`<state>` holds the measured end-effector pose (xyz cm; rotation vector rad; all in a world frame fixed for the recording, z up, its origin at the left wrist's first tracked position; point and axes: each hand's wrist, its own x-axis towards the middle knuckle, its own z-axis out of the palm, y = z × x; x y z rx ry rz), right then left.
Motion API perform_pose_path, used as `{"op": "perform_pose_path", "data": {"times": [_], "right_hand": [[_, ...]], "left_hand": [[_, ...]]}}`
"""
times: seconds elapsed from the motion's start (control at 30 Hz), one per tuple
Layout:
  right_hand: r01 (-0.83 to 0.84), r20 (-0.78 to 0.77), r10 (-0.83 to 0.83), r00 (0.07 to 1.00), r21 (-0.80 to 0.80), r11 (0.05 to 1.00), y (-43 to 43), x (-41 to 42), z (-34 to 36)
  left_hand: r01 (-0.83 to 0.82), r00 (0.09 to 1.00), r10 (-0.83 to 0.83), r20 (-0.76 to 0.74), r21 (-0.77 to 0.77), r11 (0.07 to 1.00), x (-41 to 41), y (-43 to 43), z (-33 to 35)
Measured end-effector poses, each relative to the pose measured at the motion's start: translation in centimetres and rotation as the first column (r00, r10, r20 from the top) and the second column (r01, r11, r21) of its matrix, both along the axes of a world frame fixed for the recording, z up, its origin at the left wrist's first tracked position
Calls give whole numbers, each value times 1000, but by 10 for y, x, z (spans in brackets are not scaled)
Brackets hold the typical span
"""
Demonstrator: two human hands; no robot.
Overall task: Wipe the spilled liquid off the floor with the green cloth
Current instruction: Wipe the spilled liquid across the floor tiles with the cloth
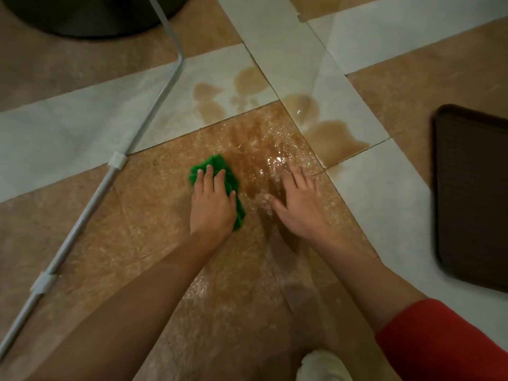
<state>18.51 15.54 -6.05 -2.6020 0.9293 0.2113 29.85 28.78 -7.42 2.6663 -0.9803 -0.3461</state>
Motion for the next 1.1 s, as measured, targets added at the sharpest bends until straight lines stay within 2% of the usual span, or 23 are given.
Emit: {"op": "perform_pose_path", "data": {"times": [0.07,0.17,0.23,0.43,0.53,0.67,0.77,0.87,1.0,1.03,1.1], "right_hand": [[57,-1,-57,998,-8,998,-7,-7,-1],[115,40,-116,992,18,993,-12,-18,-2],[127,65,-128,990,27,992,-16,-25,-3],[125,54,-125,991,9,992,-22,-32,-5],[117,38,-117,992,13,993,-24,-31,-8],[127,67,-130,989,39,991,-32,-34,-8],[170,148,-175,973,46,984,-36,-38,-9],[189,138,-194,971,47,981,-38,-41,-10],[160,80,-162,984,33,987,-42,-43,-9],[160,81,-163,983,40,986,-42,-42,-10],[169,89,-174,981,59,984,-44,-43,-10]], "left_hand": [[139,990,-140,30,34,990,-9,-9,1],[376,925,-379,25,83,923,-14,1,1],[422,905,-424,12,73,903,-5,8,2],[293,954,-299,25,137,946,6,-39,8],[323,939,-336,65,158,933,-12,-57,6],[415,902,-421,89,85,906,-22,-37,-3],[410,908,-413,70,61,910,-9,-30,-1],[321,945,-322,50,39,946,-2,-46,-2],[83,997,-81,19,-102,991,-33,-76,-5],[79,997,-77,18,-123,989,-41,-78,-6],[173,985,-169,45,-108,979,-51,-73,-9]]}}
